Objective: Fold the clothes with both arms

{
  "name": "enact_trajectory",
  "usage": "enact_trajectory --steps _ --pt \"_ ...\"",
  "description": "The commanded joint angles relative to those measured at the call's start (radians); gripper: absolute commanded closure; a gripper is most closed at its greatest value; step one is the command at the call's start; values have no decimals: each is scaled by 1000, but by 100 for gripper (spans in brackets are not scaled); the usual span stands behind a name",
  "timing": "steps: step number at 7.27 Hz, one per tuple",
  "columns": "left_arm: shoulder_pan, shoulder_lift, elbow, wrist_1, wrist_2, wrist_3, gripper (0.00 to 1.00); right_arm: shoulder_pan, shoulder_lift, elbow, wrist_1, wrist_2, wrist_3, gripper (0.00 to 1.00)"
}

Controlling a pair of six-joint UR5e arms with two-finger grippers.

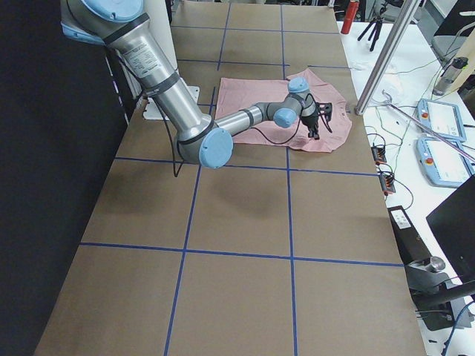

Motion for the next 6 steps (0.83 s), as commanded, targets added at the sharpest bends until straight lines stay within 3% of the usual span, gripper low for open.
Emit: enact_trajectory --steps 1,2,3,4,5,6 --pt "-1 2 -1 -1 0 0 0 -53 95 -87 -42 -86 67 100" --pt "-1 4 -1 -1 0 -1 0 -60 104 -93 -40 -92 66 100" --pt "-1 4 -1 -1 0 -3 0 -66 109 -95 -40 -92 66 88" --pt "-1 4 -1 -1 0 -4 0 -67 109 -96 -40 -92 66 62" --pt "1 2 0 1 0 -4 0 -67 109 -109 -44 -92 40 1" --pt "1 1 6 1 0 -6 0 -64 127 -112 -47 -89 20 0"
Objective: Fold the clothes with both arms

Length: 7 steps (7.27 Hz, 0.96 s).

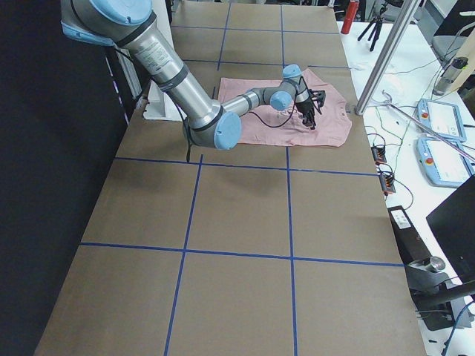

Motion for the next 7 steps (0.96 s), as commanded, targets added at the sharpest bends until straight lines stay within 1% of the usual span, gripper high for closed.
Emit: enact_trajectory --steps 1,2,3,4,5,6,7 --pt "25 -2 11 4 2 -4 0 29 31 -5 -8 55 -59 0" --pt "89 -6 14 2 52 -44 0 88 31 9 -29 153 -136 0" --pt "157 -41 20 7 98 -117 0 156 28 39 -83 242 -205 0" --pt "242 -107 62 11 107 -221 0 220 -12 100 -113 337 -316 0" --pt "295 -200 120 14 177 -298 0 281 -120 213 -112 418 -399 0" --pt "365 -262 176 19 228 -425 13 349 -197 287 -108 480 -476 0" --pt "428 -311 224 17 333 -534 27 400 -284 344 -95 551 -567 0"
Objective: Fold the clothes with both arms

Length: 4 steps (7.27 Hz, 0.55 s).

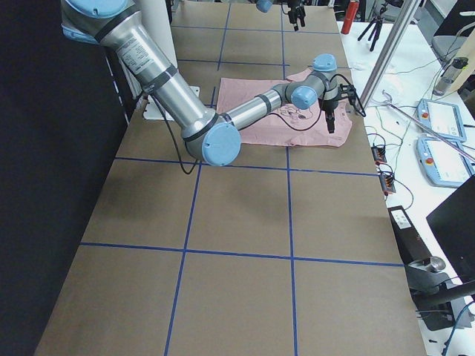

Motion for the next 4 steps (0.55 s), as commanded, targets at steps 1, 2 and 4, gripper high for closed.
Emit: enact_trajectory --steps 1,2,4 --pt "128 -106 115 2 168 -164 30 106 -204 167 13 118 -194 0" --pt "156 -136 194 -5 225 -195 34 124 -268 224 15 135 -207 0" --pt "168 -211 353 -17 362 -199 39 124 -297 254 15 129 -199 0"
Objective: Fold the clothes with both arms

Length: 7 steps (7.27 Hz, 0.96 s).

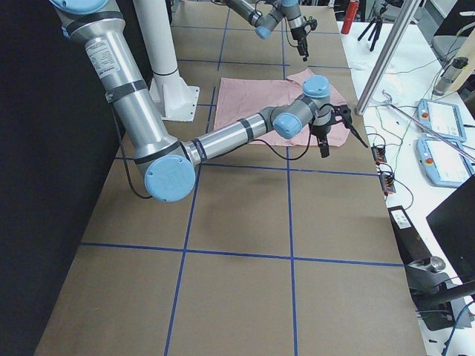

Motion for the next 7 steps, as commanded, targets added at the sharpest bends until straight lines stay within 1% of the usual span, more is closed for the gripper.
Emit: enact_trajectory --steps 1,3,6,7 --pt "11 -43 138 -34 110 -8 41 4 -32 38 0 -3 5 0" --pt "22 -89 279 -121 142 -8 41 3 -56 48 0 -6 4 0" --pt "38 -89 289 -140 153 -10 41 3 -61 46 0 -9 5 0" --pt "38 -88 289 -142 153 -10 43 3 -64 46 0 -9 5 0"
